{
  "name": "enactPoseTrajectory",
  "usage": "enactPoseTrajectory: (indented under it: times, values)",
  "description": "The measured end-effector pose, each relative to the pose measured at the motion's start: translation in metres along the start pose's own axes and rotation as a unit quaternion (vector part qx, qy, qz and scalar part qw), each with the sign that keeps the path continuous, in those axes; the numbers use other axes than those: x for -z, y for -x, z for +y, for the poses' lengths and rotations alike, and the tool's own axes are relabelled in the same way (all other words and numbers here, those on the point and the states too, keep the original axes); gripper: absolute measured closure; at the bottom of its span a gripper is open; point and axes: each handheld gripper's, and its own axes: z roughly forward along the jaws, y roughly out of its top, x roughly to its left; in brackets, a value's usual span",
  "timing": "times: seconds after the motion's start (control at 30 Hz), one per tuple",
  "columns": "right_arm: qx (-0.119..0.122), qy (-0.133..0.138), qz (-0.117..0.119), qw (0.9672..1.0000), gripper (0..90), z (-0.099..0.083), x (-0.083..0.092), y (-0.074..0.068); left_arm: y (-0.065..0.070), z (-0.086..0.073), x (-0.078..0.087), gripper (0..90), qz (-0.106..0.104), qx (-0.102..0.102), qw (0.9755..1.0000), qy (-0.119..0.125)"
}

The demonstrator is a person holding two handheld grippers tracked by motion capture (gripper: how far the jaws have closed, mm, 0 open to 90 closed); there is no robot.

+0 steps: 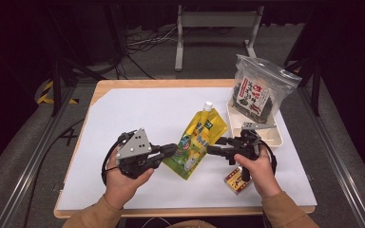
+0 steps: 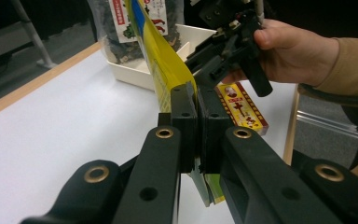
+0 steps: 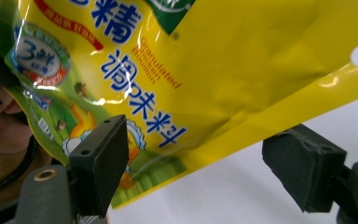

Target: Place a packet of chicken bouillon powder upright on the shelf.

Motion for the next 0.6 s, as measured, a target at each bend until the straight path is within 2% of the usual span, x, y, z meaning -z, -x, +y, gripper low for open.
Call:
enactPoseTrajectory:
  times: [0.13, 0.2, 0.3, 0.33, 0.43, 0.47, 0.6]
  values:
    - [0.002, 0.033, 0.009, 0.9994, 27.7, 0.004, 0.004, 0.0, -0.001, -0.003, -0.001, 87.1, -0.013, -0.001, 0.9999, -0.001]
    - [0.002, 0.05, 0.021, 0.9985, 31.9, 0.007, 0.008, -0.001, -0.002, -0.005, -0.001, 87.0, -0.019, 0.001, 0.9998, 0.001]
    - [0.015, 0.059, 0.019, 0.998, 36.5, 0.008, 0.012, -0.002, -0.003, -0.006, -0.001, 87.0, -0.028, 0.001, 0.9996, 0.003]
    - [0.027, 0.063, 0.019, 0.9974, 41.1, 0.009, 0.015, -0.002, -0.003, -0.006, -0.001, 87.0, -0.035, -0.003, 0.9994, 0.004]
    - [0.032, 0.074, 0.032, 0.9962, 53.7, 0.01, 0.02, -0.002, -0.004, -0.008, -0.002, 86.9, -0.046, -0.006, 0.9989, 0.006]
    - [0.04, 0.07, 0.026, 0.9964, 57.5, 0.011, 0.023, -0.002, -0.005, -0.008, -0.002, 86.9, -0.047, -0.007, 0.9988, 0.006]
    - [0.058, 0.073, 0.015, 0.9955, 74.1, 0.013, 0.031, -0.004, -0.012, -0.012, -0.002, 86.9, -0.06, 0.013, 0.9981, 0.005]
